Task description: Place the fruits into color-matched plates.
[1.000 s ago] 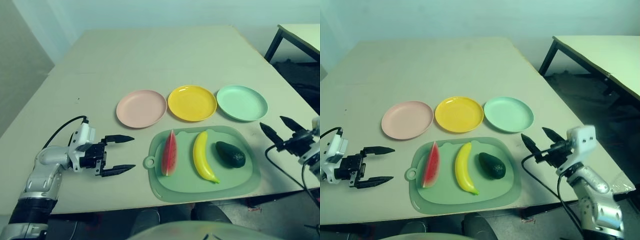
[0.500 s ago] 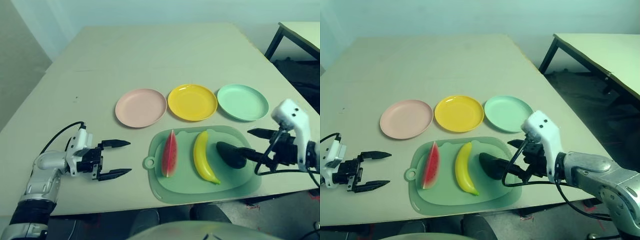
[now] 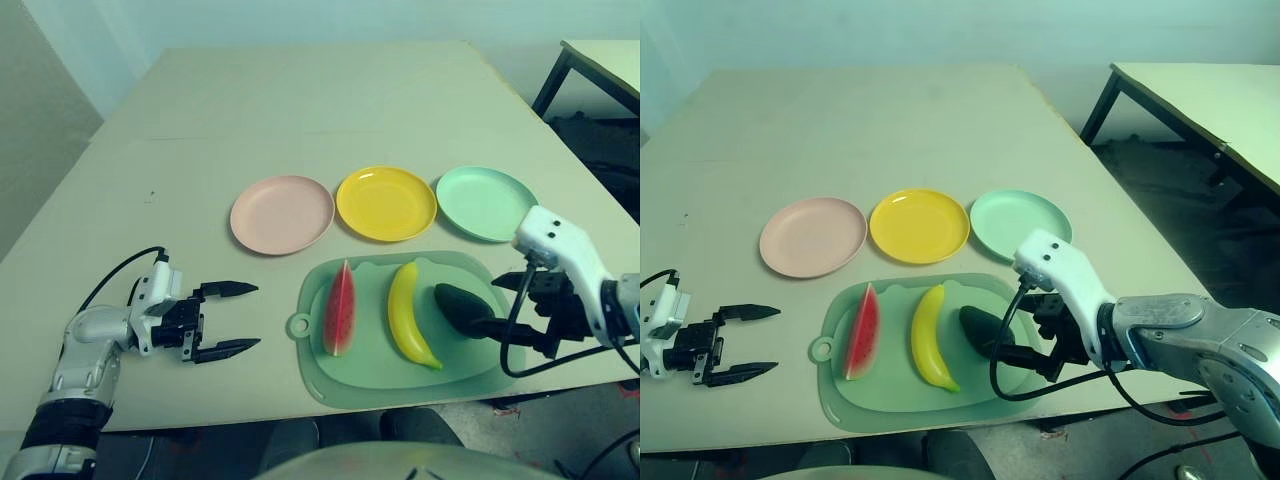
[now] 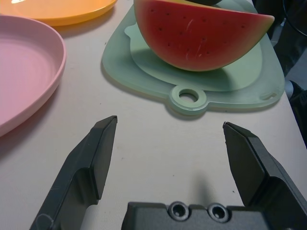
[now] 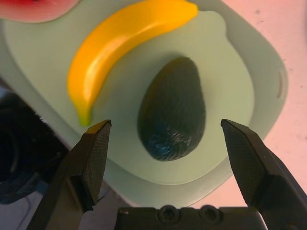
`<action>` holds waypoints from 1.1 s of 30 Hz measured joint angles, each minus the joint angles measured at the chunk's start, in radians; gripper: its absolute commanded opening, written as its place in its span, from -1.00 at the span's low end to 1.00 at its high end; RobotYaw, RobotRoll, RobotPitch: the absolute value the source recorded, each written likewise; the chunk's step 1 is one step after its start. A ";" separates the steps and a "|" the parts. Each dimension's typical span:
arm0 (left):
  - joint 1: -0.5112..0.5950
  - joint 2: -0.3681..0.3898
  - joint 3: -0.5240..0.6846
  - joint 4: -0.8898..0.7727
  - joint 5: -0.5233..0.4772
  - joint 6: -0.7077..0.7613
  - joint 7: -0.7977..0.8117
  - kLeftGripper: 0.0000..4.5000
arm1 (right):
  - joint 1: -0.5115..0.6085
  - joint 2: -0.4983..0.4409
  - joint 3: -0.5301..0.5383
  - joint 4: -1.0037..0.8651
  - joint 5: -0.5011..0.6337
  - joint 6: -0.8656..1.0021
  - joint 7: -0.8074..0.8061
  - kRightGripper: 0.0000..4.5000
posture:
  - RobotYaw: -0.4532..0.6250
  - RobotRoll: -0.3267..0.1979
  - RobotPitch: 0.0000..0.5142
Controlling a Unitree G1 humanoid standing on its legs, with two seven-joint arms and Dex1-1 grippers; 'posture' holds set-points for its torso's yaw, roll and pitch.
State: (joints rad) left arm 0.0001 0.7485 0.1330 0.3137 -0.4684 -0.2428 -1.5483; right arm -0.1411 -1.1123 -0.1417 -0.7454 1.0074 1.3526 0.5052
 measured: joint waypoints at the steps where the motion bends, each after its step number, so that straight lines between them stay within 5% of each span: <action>1: -0.003 0.000 0.000 -0.001 -0.004 0.005 -0.002 0.99 | -0.003 0.000 0.017 0.002 -0.012 -0.001 -0.002 1.00 | -0.32 0.25 -0.87; 33: 0.011 0.004 0.004 -0.121 -0.046 0.077 0.010 0.99 | -0.071 0.114 0.202 0.049 -0.204 0.003 -0.035 1.00 | -0.26 0.25 -0.85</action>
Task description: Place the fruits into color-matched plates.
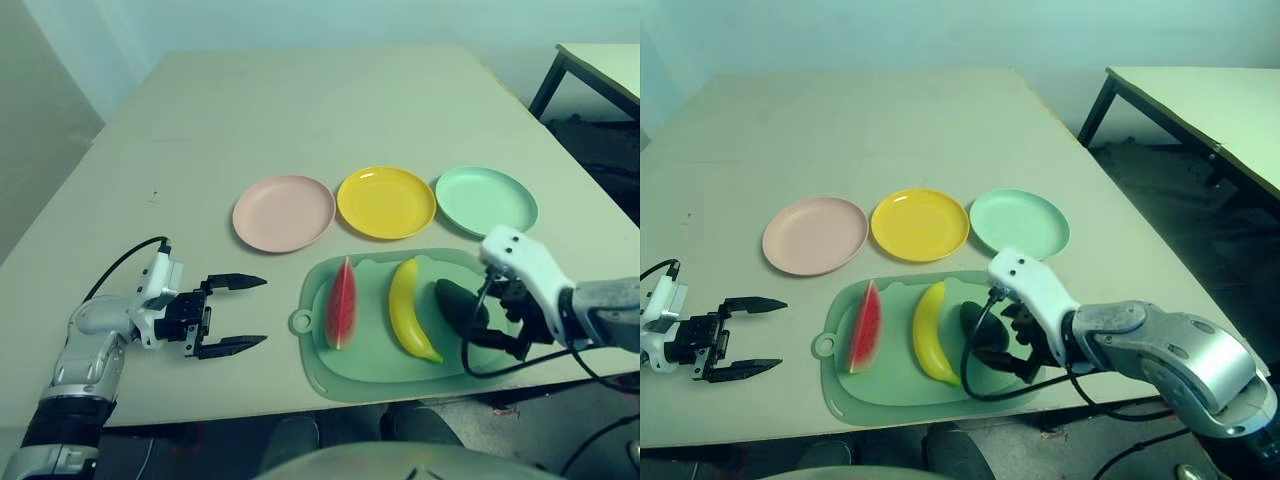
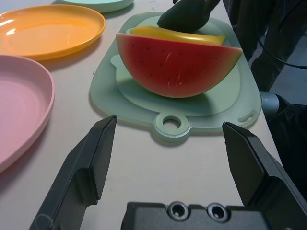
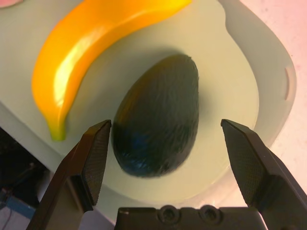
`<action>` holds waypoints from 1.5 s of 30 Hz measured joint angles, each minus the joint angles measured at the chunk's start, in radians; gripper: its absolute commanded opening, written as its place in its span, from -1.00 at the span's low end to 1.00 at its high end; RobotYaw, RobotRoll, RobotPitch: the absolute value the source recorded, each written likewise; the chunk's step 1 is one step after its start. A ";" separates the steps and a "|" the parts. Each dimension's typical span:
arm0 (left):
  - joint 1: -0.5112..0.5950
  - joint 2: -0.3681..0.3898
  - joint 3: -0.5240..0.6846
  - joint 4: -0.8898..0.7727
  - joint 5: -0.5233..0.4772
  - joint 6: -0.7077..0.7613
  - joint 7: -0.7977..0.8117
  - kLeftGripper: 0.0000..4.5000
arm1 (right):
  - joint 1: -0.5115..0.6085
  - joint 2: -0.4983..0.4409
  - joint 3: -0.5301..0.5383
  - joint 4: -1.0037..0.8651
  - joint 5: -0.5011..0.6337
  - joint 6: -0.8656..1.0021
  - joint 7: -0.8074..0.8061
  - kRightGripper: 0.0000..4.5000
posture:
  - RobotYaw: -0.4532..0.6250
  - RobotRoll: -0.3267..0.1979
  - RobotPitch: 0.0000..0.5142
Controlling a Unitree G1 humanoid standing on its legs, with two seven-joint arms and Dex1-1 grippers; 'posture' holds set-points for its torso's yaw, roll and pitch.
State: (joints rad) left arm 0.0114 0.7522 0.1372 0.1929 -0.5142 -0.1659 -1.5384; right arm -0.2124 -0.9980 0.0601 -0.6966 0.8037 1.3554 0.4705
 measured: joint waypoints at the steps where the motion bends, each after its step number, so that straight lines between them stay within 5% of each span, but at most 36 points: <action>1: 0.003 0.001 0.000 -0.002 0.000 0.000 0.002 0.99 | 0.000 0.002 0.002 0.001 -0.006 0.000 0.001 1.00 | -0.26 0.25 -0.85; 20: 0.014 0.014 0.004 -0.034 -0.001 0.004 0.017 0.99 | -0.001 0.021 0.009 0.000 -0.026 0.043 0.036 1.00 | -0.26 0.25 -0.84; 23: 0.014 0.014 0.004 -0.035 -0.001 0.004 0.022 1.00 | -0.002 0.042 0.016 0.000 -0.031 0.047 0.034 0.84 | -0.25 0.25 -0.85; 27: 0.014 0.014 0.004 -0.042 -0.001 0.005 0.034 1.00 | -0.005 0.054 0.032 0.000 -0.036 0.054 0.032 0.26 | -0.23 0.25 -0.85; 31: 0.016 0.015 0.005 -0.063 -0.004 0.008 0.045 1.00 | -0.007 0.054 0.038 0.003 -0.042 0.055 0.034 0.10 | -0.22 0.25 -0.83; 39: 0.035 0.015 0.005 -0.078 -0.006 0.017 0.061 1.00 | -0.008 0.033 0.043 0.016 -0.062 0.050 0.059 -0.99 | -0.22 0.25 -0.82; 45: 0.036 0.015 0.005 -0.081 -0.006 0.019 0.063 1.00 | -0.010 0.033 0.043 0.016 -0.068 0.045 0.068 -0.99 | -0.24 0.25 -0.84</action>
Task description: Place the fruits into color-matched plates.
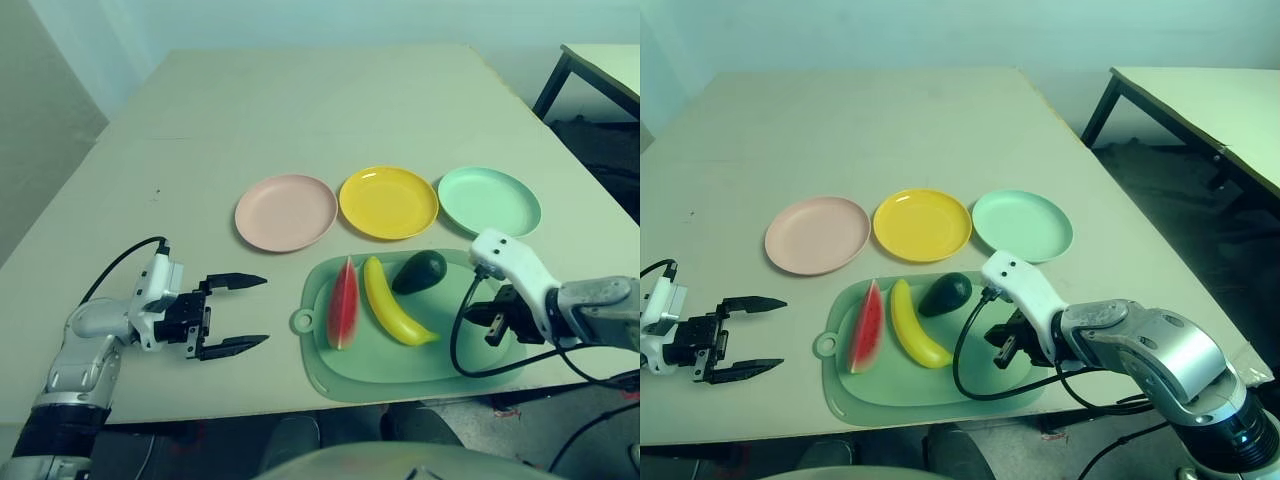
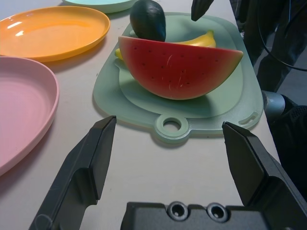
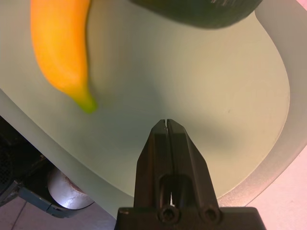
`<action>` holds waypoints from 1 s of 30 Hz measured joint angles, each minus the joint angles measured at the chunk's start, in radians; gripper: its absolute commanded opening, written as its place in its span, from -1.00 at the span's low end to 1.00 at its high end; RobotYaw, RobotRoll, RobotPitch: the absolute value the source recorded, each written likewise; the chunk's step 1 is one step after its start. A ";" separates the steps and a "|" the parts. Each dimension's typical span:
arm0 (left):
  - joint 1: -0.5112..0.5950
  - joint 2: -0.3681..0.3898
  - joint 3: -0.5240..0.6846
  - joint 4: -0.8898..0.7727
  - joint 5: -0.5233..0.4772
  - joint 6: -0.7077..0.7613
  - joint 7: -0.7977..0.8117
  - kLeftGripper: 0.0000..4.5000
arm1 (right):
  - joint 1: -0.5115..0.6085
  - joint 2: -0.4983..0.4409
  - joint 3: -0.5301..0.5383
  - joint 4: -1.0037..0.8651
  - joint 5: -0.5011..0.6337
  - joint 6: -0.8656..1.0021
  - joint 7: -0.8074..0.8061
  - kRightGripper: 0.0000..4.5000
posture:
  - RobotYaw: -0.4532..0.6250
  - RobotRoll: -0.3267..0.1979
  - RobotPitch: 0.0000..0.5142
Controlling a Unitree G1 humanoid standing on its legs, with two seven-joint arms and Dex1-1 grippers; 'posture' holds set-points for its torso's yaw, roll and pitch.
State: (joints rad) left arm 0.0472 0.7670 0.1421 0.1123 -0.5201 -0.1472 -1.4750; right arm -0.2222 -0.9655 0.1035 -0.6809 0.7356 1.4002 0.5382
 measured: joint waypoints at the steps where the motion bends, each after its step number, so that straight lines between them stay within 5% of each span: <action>1: 0.000 0.000 0.000 0.000 0.000 0.000 0.000 1.00 | 0.000 -0.004 0.000 -0.001 -0.002 -0.007 0.006 -0.99 | -0.24 0.25 -0.85; 3: 0.000 0.000 0.000 0.000 0.000 0.000 0.000 1.00 | 0.000 -0.024 0.000 -0.001 -0.008 -0.022 0.016 -0.99 | -0.24 0.25 -0.85; 6: 0.000 0.000 0.000 0.000 0.000 0.000 -0.001 1.00 | -0.001 -0.047 0.002 -0.001 -0.022 -0.051 0.036 -0.73 | -0.24 0.25 -0.86; 17: 0.001 0.002 0.000 0.001 0.002 0.000 -0.002 1.00 | -0.120 -0.188 0.128 0.065 -0.229 -0.398 0.246 0.96 | -0.22 0.25 -0.89; 22: 0.012 0.002 0.000 0.001 0.004 -0.001 -0.002 1.00 | -0.198 -0.221 0.224 0.108 -0.369 -0.615 0.422 0.98 | -0.21 0.25 -0.88; 30: 0.026 0.002 0.001 -0.001 0.006 -0.004 0.000 1.00 | -0.374 -0.137 0.310 0.172 -0.547 -0.818 0.575 0.98 | -0.20 0.25 -0.86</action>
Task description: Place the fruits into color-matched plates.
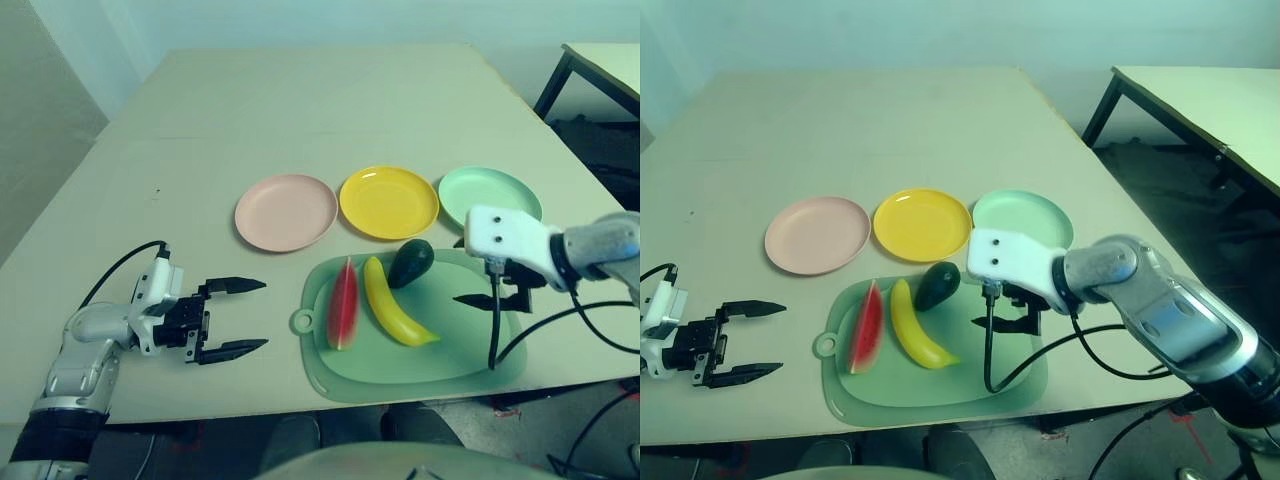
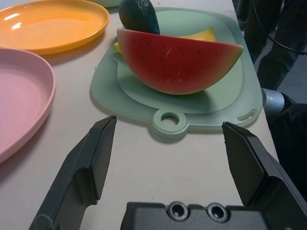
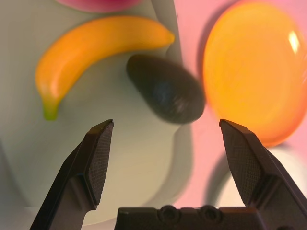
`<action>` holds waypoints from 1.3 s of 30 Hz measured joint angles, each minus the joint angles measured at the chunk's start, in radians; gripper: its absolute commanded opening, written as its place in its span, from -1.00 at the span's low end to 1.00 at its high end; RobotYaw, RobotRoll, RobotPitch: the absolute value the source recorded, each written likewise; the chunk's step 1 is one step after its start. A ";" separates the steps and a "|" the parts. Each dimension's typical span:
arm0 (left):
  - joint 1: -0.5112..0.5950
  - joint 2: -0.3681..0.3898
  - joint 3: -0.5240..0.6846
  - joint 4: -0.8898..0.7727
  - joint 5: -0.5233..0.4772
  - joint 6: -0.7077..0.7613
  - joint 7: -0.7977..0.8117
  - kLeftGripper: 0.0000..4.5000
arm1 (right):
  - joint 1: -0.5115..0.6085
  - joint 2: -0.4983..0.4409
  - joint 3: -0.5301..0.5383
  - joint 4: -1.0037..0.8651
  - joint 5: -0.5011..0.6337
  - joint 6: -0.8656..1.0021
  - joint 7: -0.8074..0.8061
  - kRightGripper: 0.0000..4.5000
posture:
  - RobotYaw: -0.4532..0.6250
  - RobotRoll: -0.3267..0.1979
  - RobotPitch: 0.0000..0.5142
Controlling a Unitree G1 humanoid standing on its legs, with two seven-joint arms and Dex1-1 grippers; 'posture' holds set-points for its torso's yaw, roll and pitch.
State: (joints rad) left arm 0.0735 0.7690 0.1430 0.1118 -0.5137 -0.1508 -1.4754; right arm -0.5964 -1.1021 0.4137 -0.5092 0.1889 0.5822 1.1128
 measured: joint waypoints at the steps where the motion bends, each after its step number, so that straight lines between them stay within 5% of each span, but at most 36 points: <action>1: 0.001 0.000 0.000 0.000 0.000 0.000 0.000 1.00 | -0.023 0.021 0.019 0.021 -0.028 -0.024 0.014 0.98 | -0.20 0.25 -0.86; 11: 0.000 0.000 -0.001 -0.018 0.001 -0.001 0.000 1.00 | -0.146 0.161 0.153 0.282 -0.306 -0.349 0.150 0.98 | -0.18 0.25 -0.83; 39: 0.060 0.002 0.012 -0.052 0.000 -0.001 0.033 1.00 | -0.217 0.319 0.155 0.540 -0.460 -0.622 0.319 0.98 | -0.09 0.25 -0.76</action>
State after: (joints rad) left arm 0.1336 0.7712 0.1549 0.0596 -0.5135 -0.1514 -1.4424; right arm -0.8138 -0.7829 0.5691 0.0310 -0.2708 -0.0394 1.4320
